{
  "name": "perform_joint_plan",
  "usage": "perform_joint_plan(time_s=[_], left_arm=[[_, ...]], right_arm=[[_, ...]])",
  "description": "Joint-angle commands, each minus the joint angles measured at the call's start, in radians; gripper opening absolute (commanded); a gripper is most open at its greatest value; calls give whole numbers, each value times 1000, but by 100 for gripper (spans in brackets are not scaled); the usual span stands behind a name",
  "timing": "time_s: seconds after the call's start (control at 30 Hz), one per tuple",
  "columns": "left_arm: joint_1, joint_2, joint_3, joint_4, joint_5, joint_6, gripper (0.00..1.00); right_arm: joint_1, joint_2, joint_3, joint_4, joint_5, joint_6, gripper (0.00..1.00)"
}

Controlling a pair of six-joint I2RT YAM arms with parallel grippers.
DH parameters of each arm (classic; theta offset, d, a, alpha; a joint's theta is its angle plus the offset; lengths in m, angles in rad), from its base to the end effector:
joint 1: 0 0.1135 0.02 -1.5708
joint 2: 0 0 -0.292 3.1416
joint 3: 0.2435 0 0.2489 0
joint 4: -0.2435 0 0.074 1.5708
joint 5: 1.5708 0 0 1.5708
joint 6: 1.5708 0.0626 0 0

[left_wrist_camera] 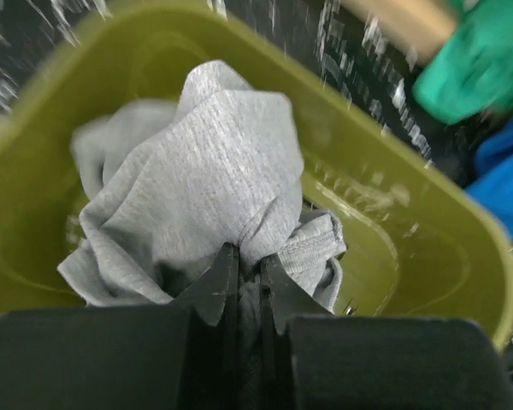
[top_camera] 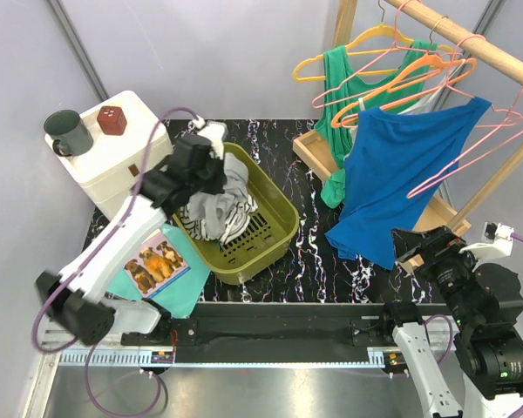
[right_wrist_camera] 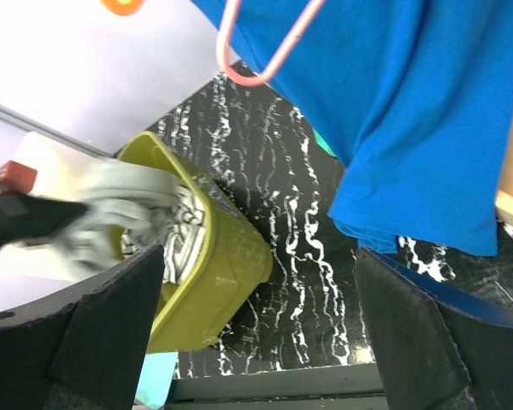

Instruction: Remove the tank top from the hanger

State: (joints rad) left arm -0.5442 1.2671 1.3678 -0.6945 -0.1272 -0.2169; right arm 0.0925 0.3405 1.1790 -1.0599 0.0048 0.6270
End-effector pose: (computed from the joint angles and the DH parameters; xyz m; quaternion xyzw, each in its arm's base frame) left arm 0.2435 -0.1381 0.4000 0.1142 0.8743 -0.1219 0.4557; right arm -0.0050 -0.0008 0.4008 0.2077 0.7528 0.2182 0.5853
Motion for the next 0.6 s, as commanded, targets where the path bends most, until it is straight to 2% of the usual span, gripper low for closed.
perform_joint_plan(time_s=[0.0,0.03,0.1,0.13,0.27,0.37,0.47,0.5,0.57], left_arm=[[29,113,-19,113,86,-67,0],[29,132,-16,99,87,-81,0],[29,152,-13,92,69,-90,9],[29,141,-31,102,60,-101,34],[30,48,-82,138,46,-107,71],[30,-44,-104,141,95,-107,86],[29,-139,-136,150,208,-108,88],[29,-165,-151,161,287,-113,88],[29,-250,-225,214,378,-134,88]], right_arm=[[-2,14,57,38,-49,4,100],[-2,14,60,35,-52,4,100],[-2,20,65,29,-54,0,100],[-2,22,67,20,-52,-1,100],[-2,28,65,11,-51,-12,100],[-2,38,70,11,-55,-23,100],[-2,49,76,12,-52,-32,100],[-4,52,79,17,-58,-38,100],[-4,68,83,23,-63,-47,100]])
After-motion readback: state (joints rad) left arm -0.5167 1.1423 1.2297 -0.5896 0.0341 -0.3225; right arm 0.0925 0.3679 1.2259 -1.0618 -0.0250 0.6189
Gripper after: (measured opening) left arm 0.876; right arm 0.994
